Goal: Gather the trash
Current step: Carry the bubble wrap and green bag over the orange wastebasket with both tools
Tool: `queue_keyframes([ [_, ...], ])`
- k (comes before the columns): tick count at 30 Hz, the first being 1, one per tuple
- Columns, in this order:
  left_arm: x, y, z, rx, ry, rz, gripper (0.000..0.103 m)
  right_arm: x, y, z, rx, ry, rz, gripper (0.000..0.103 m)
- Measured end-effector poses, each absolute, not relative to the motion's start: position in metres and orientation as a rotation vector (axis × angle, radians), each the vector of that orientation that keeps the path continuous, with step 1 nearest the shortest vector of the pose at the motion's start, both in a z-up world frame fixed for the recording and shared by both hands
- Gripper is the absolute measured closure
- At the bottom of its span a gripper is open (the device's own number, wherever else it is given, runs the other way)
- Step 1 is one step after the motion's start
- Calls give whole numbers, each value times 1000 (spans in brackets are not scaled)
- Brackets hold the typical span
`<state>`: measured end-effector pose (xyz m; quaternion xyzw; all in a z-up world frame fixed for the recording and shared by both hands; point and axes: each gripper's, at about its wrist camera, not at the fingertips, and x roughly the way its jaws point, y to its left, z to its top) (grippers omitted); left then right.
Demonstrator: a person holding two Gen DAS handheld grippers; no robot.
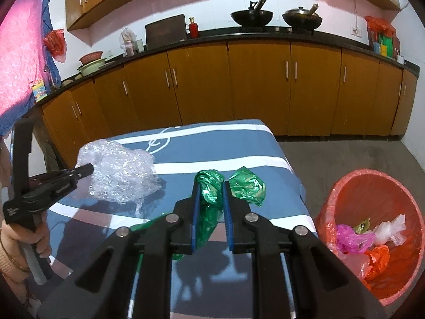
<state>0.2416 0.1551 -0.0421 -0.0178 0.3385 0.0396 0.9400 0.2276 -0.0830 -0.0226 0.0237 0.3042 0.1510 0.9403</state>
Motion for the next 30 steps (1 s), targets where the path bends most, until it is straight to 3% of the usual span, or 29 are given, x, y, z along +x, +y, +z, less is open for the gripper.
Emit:
queue_keyframes([
  [30,203,62,25,13,533,-57,98,178,-166,33,85,488,173,86],
])
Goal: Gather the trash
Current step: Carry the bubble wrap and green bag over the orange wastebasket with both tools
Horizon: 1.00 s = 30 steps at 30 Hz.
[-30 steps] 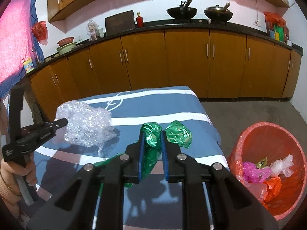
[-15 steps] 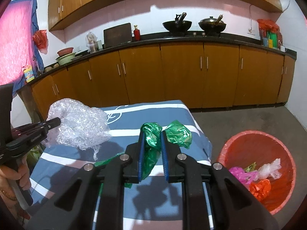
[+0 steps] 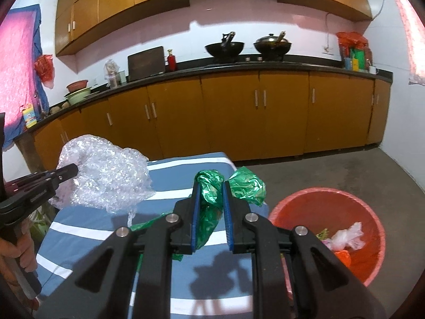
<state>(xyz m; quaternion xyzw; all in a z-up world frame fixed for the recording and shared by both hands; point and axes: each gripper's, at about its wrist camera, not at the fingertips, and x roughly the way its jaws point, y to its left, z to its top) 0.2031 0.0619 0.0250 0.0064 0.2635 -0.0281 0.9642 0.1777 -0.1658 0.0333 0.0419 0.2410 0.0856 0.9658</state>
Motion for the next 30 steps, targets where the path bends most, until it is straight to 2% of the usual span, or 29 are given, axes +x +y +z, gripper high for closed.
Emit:
queue_keyframes([
  [30,211,-89,7,62,575,-305,98,164,-316,20,151,485,-110,86],
])
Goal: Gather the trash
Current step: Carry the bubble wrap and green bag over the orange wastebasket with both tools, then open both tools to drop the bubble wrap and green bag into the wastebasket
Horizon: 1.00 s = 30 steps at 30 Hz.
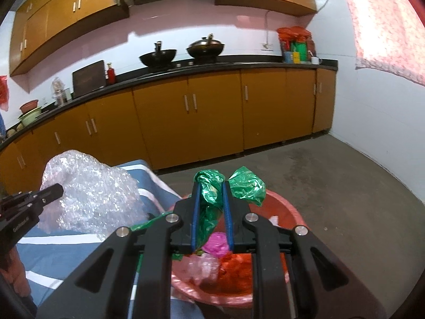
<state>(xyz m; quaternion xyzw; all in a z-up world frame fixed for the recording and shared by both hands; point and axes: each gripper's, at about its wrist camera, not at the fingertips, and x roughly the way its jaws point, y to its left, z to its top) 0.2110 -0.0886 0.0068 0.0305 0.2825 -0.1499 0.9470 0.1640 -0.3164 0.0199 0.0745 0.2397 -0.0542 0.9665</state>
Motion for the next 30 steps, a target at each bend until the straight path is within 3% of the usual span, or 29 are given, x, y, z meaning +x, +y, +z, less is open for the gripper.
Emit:
queue_keyframes([
  [30,259,-181,-48,121,685,-424,98,205,-378,-27,250,516,-190,85],
])
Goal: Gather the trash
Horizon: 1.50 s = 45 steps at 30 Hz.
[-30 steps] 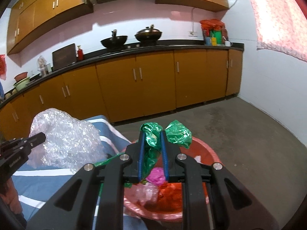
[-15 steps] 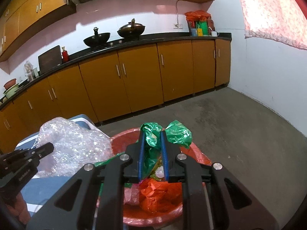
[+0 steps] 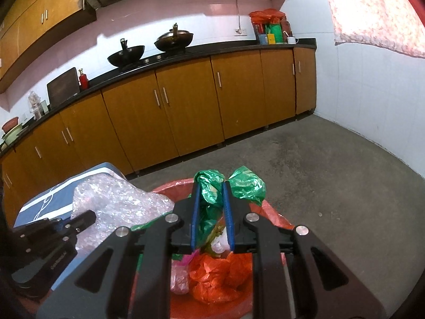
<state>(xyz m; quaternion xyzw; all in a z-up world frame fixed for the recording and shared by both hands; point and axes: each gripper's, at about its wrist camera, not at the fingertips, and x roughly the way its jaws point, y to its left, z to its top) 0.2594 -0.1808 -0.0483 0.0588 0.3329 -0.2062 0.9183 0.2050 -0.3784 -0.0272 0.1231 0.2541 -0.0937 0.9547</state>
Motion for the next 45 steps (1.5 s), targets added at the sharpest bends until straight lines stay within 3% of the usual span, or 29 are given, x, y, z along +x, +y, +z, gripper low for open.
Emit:
queue_keyframes([
  [6,264,-185,-56,119,720,-443,96,208,-383,-30,295,510,-171,80],
  [7,264,-185,-57,118,728,-443,94,207,-382,-30,298,507,-163,76],
  [12,264,-180,-57,109,730,-438,67,203,-378,-28,277,500,-147,63],
  [28,248,-134,-22,51,648,-385,56,170,-353,-4,221,455,-164,36],
  [41,167,-43,15,51,498,-218,19,108,-296,27,174,405,-134,7],
  [45,139,-21,21,26,459,-179,8,82,-275,33,127,382,-145,4],
])
